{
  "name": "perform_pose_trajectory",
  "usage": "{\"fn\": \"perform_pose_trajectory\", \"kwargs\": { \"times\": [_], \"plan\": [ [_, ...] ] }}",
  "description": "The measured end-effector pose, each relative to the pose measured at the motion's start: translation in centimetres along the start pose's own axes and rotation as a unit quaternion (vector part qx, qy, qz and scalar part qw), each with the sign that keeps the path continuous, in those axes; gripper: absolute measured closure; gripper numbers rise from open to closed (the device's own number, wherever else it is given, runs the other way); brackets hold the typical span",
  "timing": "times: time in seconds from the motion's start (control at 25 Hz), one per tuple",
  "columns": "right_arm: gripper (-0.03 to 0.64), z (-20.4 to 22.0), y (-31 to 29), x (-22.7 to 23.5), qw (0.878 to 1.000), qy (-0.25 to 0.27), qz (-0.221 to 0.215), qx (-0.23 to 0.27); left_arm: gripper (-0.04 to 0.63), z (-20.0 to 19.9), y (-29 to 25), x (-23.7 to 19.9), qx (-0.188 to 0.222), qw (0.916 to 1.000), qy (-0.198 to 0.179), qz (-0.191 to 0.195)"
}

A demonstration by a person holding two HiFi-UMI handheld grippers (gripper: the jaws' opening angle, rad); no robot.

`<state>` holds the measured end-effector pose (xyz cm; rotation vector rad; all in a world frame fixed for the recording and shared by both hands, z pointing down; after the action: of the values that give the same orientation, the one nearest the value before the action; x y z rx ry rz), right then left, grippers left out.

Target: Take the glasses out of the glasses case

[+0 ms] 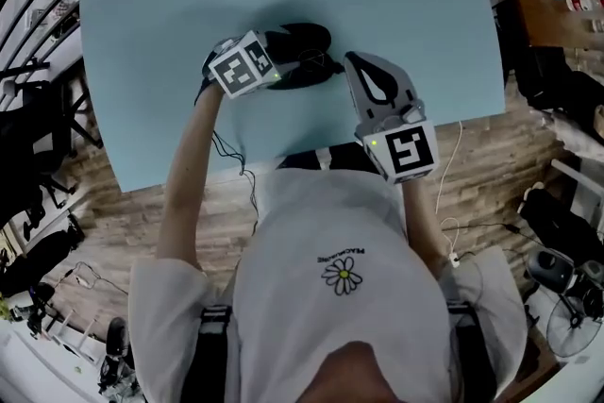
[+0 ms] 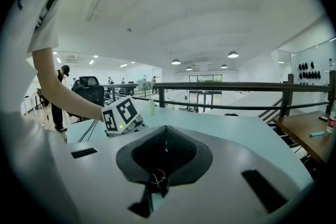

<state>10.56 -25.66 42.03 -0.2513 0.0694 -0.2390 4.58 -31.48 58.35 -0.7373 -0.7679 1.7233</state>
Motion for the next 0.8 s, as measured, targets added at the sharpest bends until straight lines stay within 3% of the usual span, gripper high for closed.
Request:
{"fn": "perform_pose_trajectory", "kwargs": {
  "times": [0.2, 0.36, 0.56, 0.8],
  "plan": [
    [0.607, 1.5, 0.4, 0.0, 1.000, -0.003, 0.000, -0.026, 0.380, 1.2, -2.4, 0.5, -0.054, 0.9979, -0.021, 0.029],
    [0.607, 1.4, -0.1, 0.0, 1.000, 0.010, -0.004, -0.019, 0.367, 1.5, -2.9, 0.6, -0.074, 0.9963, -0.021, 0.039],
    [0.607, 1.3, -0.4, -0.1, 1.000, 0.026, -0.004, -0.016, 0.365, 1.6, -3.4, 1.2, -0.105, 0.9914, -0.018, 0.076],
    [0.607, 2.1, 0.0, 0.0, 1.000, 0.013, -0.004, -0.026, 0.360, 1.5, -3.5, 1.5, -0.122, 0.9881, -0.020, 0.091]
  ]
}}
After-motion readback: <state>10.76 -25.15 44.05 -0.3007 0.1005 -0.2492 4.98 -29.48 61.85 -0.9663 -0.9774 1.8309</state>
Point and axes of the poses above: the fingertips, and each gripper's own axes: y backward along the fingers, x to its right, z out of its underside, the point moved 1 cm from there along y, backward along the fingers, and after that the axes turned 2 degrees about z, right-handed, at the moved point
